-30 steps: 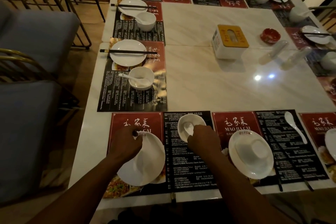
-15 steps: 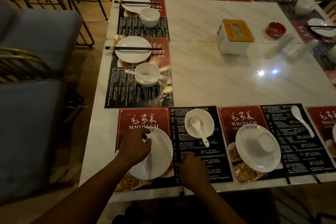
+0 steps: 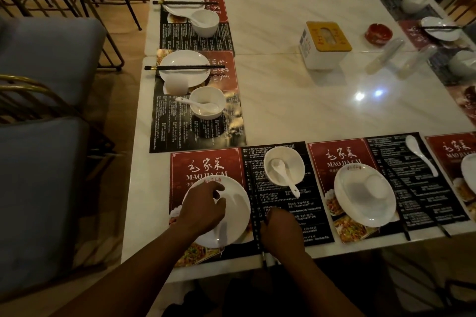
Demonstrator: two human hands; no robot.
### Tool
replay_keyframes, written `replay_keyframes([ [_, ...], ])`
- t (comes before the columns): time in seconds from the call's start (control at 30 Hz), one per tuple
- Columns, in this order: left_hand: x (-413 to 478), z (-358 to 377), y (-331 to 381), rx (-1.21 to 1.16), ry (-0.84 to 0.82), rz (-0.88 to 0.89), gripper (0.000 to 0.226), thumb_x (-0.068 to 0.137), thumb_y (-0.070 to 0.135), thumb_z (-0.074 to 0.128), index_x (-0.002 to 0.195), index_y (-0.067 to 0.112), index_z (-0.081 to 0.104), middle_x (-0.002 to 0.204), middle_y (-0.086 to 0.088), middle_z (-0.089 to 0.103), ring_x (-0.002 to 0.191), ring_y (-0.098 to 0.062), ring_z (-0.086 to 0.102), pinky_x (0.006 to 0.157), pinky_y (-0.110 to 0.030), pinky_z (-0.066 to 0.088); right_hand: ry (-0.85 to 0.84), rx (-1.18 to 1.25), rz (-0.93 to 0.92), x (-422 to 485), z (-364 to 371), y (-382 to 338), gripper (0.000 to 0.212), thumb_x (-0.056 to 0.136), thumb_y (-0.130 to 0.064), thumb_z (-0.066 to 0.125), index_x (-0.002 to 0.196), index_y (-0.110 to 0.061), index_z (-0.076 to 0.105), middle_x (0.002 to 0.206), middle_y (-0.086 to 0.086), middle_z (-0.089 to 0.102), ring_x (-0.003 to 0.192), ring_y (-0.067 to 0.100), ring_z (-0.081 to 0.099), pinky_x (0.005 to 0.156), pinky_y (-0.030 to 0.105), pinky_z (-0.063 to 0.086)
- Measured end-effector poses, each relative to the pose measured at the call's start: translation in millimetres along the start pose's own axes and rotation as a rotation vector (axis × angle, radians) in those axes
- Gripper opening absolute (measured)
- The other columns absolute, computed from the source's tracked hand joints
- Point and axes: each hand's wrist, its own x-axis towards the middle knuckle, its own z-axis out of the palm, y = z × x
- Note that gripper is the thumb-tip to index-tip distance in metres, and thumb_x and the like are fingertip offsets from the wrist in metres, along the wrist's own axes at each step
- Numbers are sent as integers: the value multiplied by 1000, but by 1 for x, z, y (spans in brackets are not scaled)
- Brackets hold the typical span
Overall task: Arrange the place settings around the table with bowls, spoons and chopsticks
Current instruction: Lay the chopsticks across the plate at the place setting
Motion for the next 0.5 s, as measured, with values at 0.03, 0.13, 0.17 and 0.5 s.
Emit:
replay_keyframes([
  [0.03, 0, 0, 2, -2, -4, 6, 34, 87, 25, 70, 121, 23, 66, 100, 11, 68, 86, -4, 62, 81, -21, 47, -15, 4, 3, 0, -2, 0, 8, 90, -19, 61, 82, -18, 61, 82, -3, 62, 69, 9, 56, 60, 17, 44],
  [0.13, 0, 4, 11, 1, -37, 21, 33, 89, 26, 68, 122, 20, 66, 104, 7, 71, 88, -4, 63, 79, -18, 43, -18, 90, 49, 0, -14, 0, 18, 88, -21, 62, 73, -22, 54, 72, -8, 57, 62, 5, 51, 50, 13, 34],
  [0.17, 1, 6, 14, -6, -55, 21, 33, 90, 27, 67, 122, 19, 67, 106, 5, 72, 88, -5, 64, 80, -18, 44, -9, 144, 51, 0, -18, 0, 15, 88, -23, 64, 75, -23, 57, 74, -8, 59, 65, 4, 54, 53, 14, 36],
  [0.5, 1, 8, 19, -298, -106, -160, 21, 90, 16, 70, 109, 8, 72, 81, -3, 75, 65, -11, 73, 70, -36, 63, -102, 330, -139, -10, -21, -39, 12, 89, -34, 70, 96, -24, 73, 86, -10, 72, 75, -1, 66, 67, 11, 49],
])
